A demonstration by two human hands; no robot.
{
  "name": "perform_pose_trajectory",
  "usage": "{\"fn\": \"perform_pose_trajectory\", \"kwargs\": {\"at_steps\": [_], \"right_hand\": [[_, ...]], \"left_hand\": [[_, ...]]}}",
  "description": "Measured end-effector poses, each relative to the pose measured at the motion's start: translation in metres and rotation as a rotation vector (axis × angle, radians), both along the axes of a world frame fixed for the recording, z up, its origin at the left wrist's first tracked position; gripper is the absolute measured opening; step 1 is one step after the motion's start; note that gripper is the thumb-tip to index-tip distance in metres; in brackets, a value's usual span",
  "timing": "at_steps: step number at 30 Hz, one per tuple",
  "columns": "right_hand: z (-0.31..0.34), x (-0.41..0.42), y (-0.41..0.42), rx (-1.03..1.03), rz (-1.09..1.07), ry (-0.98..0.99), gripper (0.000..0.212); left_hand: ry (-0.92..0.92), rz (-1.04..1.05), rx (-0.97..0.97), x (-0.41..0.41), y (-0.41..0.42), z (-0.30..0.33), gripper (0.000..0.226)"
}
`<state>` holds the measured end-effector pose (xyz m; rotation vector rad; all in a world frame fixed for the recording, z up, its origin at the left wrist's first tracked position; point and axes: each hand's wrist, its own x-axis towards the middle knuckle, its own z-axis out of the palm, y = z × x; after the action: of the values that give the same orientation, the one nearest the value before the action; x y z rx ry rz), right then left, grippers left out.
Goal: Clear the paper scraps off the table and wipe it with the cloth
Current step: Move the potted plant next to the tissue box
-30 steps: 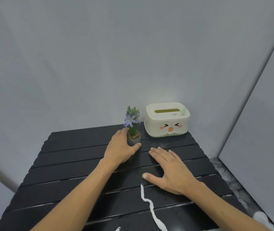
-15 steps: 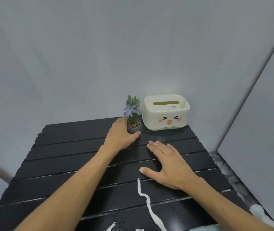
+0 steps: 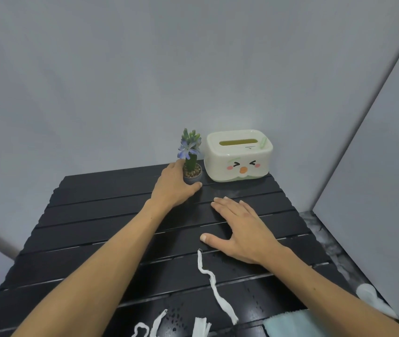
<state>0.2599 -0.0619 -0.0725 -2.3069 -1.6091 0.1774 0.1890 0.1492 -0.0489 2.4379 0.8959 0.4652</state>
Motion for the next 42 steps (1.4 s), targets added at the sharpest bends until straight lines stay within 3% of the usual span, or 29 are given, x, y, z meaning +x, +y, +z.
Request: {"fn": "perform_pose_trajectory", "kwargs": {"at_steps": [8, 23, 33, 42], "right_hand": [[-0.002, 0.0, -0.001, 0.016, 0.001, 0.007, 0.09], [0.012, -0.005, -0.003, 0.045, -0.048, 0.097, 0.085], [0.06, -0.038, -0.059, 0.081, -0.174, 0.189, 0.081], [0.089, -0.099, -0.139, 0.053, -0.206, 0.205, 0.077]], "left_hand": [[-0.028, 0.007, -0.074, -0.004, -0.001, 0.003, 0.081], [-0.019, 0.06, -0.087, -0.054, -0.017, 0.012, 0.091], [0.025, 0.08, -0.039, -0.181, -0.078, 0.046, 0.065], [0.007, 0.085, -0.082, -0.276, -0.162, 0.069, 0.06]]}}
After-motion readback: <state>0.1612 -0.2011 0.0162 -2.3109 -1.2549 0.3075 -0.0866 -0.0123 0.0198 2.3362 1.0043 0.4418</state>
